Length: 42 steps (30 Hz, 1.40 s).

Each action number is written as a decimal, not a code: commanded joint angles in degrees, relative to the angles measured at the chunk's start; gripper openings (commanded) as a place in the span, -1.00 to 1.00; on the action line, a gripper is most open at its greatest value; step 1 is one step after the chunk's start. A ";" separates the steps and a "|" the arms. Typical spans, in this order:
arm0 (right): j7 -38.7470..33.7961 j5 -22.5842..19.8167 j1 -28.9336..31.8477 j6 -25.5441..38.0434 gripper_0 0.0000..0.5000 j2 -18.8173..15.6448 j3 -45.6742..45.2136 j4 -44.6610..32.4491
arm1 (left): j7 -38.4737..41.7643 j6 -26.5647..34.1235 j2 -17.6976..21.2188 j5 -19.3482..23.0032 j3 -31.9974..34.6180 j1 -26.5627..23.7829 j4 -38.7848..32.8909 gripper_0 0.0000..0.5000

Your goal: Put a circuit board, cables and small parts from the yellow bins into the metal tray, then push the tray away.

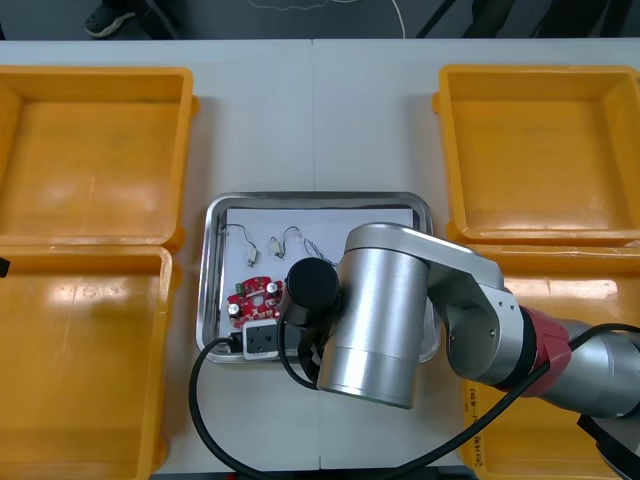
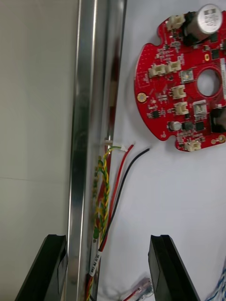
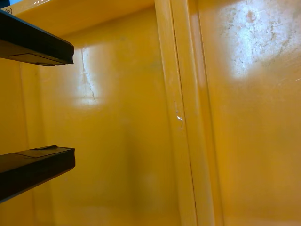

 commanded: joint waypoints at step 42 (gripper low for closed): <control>-1.04 2.32 -2.03 -2.71 1.00 6.99 6.51 9.66 | 6.78 0.36 2.66 -0.26 1.78 1.52 -1.74 1.00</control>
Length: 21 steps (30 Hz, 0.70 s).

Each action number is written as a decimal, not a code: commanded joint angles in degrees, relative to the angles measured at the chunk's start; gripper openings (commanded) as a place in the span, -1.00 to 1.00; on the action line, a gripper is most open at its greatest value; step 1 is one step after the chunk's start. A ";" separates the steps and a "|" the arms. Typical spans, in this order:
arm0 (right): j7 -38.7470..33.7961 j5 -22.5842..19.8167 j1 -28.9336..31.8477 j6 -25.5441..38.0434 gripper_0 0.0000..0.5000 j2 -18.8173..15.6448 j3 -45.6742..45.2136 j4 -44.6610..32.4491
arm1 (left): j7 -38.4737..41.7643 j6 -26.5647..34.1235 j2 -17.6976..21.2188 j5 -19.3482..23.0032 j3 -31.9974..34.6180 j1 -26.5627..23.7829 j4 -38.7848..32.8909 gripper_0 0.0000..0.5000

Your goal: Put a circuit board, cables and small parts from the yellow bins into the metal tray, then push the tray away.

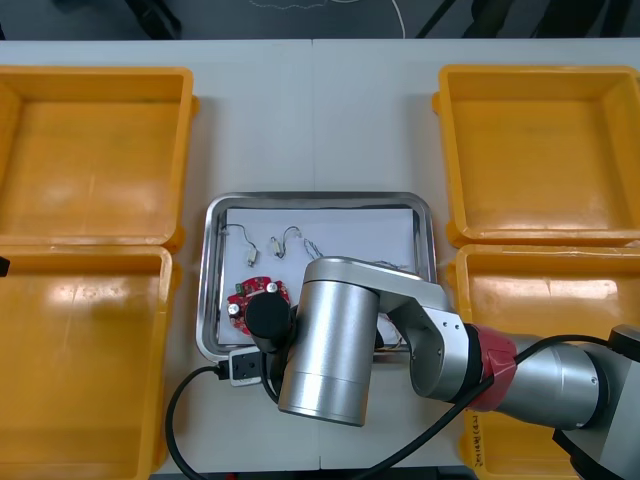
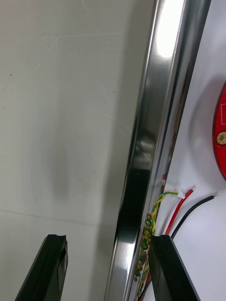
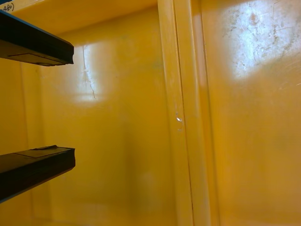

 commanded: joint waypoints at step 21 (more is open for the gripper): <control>-1.62 1.56 -1.81 -1.17 0.91 2.48 1.48 2.65 | 5.04 0.36 2.65 -0.26 1.77 1.51 -1.73 1.00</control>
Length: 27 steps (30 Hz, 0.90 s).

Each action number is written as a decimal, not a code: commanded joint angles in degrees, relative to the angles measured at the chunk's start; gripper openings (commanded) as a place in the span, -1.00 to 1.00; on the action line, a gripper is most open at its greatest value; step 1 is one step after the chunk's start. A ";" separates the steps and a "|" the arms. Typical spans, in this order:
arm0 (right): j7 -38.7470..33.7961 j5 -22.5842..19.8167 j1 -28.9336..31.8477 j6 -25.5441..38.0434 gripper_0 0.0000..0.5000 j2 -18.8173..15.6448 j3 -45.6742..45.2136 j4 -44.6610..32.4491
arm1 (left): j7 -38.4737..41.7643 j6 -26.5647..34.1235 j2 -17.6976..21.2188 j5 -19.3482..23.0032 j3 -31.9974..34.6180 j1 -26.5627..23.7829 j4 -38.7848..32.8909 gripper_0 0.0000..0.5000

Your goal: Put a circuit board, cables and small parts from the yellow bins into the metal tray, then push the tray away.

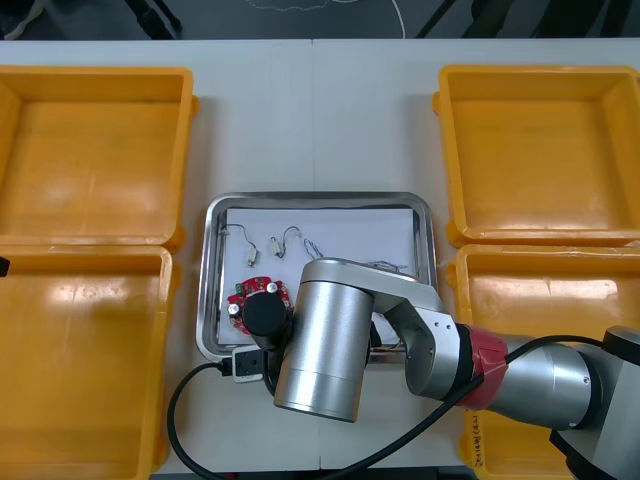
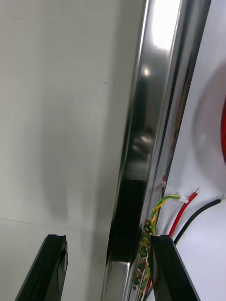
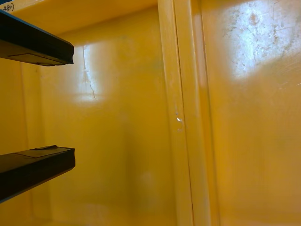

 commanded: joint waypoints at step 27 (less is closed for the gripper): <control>-3.24 2.28 -2.31 1.65 -1.00 1.67 -1.98 -1.26 | 5.04 0.36 2.65 -0.26 1.77 1.51 -1.73 1.00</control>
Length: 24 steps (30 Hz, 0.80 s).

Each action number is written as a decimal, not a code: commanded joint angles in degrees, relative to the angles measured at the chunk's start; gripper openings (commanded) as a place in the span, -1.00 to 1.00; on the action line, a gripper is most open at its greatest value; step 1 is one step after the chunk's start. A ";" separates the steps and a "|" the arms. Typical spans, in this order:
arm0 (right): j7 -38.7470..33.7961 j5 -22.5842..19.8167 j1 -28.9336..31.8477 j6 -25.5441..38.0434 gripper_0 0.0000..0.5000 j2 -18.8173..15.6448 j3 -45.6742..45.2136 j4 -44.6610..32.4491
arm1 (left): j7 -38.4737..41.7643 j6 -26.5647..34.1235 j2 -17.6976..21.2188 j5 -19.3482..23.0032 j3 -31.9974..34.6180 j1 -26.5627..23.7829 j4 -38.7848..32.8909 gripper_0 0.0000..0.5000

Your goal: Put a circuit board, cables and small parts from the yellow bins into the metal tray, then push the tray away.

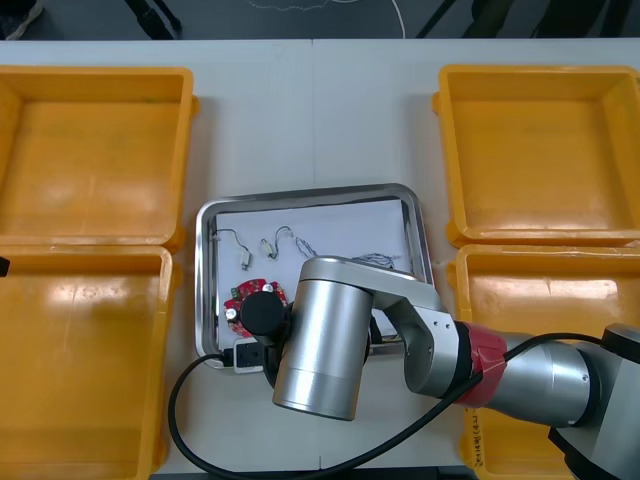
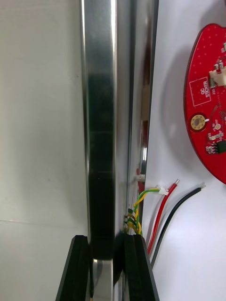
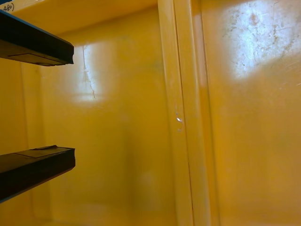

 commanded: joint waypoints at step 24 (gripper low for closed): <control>-1.39 1.29 -8.03 3.19 -1.00 2.82 -6.05 0.76 | 5.04 0.36 2.65 -0.26 1.77 1.51 -1.73 1.00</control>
